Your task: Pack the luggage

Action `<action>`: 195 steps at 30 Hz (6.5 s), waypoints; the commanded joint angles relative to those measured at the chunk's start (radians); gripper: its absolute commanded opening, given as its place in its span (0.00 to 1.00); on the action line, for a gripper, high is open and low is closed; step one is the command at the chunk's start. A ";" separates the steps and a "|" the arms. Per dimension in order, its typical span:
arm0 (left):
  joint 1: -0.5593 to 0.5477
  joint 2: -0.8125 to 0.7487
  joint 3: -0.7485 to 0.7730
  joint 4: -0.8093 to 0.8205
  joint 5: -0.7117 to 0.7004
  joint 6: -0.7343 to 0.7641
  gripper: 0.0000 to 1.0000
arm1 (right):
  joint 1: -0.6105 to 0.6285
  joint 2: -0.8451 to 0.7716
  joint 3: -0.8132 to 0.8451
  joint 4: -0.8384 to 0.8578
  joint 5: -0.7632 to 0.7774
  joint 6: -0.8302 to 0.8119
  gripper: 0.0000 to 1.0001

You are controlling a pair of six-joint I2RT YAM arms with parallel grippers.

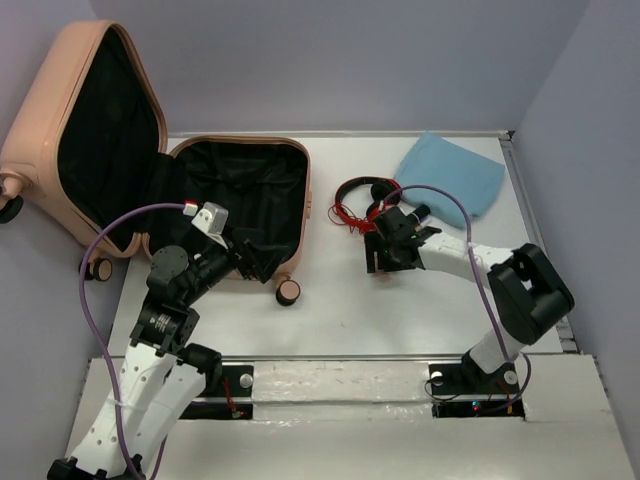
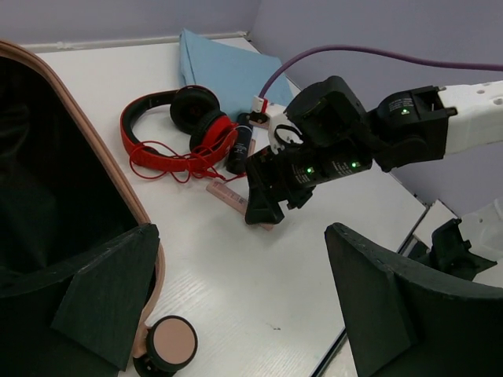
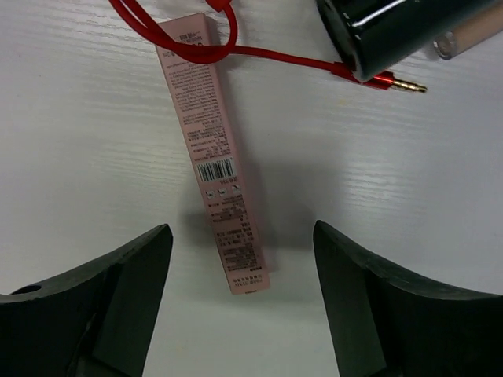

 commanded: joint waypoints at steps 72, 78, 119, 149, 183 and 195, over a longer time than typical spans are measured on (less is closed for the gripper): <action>0.036 -0.028 0.060 -0.017 -0.124 0.005 0.99 | -0.358 0.228 0.307 0.106 0.154 0.115 0.60; 0.036 -0.027 0.060 -0.015 -0.125 0.004 0.99 | -0.358 0.278 0.303 0.102 0.140 0.125 0.59; 0.045 -0.039 0.057 -0.014 -0.127 -0.001 0.99 | 0.019 -0.069 0.383 0.347 -0.157 0.205 0.23; -0.003 -0.097 0.068 -0.049 -0.173 0.008 0.99 | -0.063 -0.234 0.042 -0.039 0.304 0.318 0.49; -0.098 -0.174 0.082 -0.094 -0.248 0.025 0.99 | -0.510 -0.230 -0.279 -0.035 0.148 0.421 0.18; -0.076 -0.150 0.080 -0.088 -0.246 0.024 0.99 | -0.159 -0.423 -0.013 0.017 0.028 0.259 0.07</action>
